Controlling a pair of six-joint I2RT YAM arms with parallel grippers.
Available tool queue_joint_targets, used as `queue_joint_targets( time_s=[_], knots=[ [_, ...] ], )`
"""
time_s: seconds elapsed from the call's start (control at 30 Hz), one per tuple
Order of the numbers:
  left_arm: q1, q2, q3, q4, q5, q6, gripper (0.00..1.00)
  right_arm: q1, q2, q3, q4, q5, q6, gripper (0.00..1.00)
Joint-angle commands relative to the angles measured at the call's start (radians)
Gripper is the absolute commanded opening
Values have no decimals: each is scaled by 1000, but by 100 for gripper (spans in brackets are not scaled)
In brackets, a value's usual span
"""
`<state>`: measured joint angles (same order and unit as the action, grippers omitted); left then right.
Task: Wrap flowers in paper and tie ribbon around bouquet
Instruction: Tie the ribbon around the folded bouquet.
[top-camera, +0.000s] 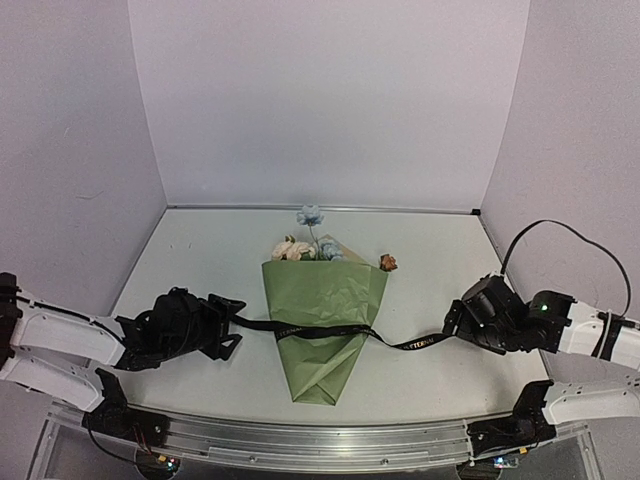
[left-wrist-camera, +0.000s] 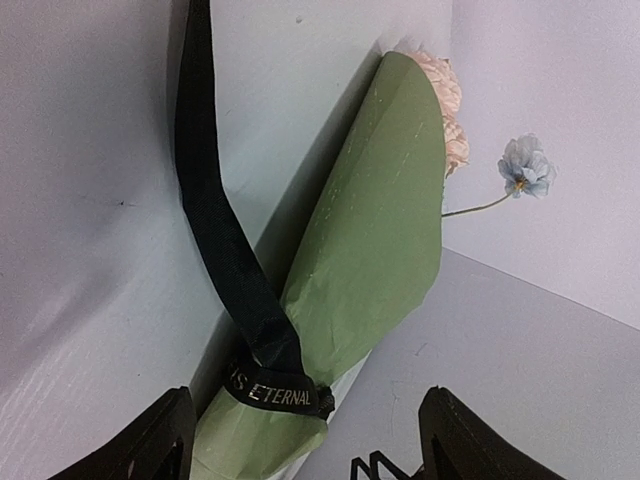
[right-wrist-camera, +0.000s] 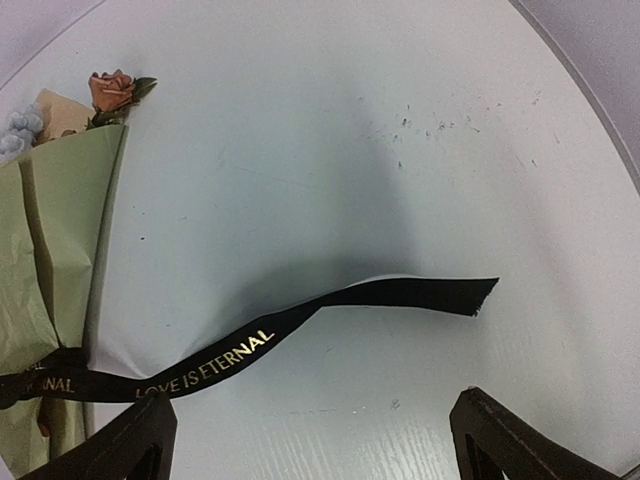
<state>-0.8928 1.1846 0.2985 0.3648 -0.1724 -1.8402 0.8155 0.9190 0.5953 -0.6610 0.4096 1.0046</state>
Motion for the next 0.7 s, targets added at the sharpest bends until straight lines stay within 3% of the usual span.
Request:
queue_joint_targets(
  time_s=[0.0,0.33,0.67],
  knots=[
    [-50,121,30,172,-78,-106,80,57,-10,-15,75,54,117,98],
    [-81,389,24,456,-87,-202,74,148,16,3,115,114,163,98],
    [-79,547,37,613,-147,-258,52,172,5,-12,142,98,218,98]
  ],
)
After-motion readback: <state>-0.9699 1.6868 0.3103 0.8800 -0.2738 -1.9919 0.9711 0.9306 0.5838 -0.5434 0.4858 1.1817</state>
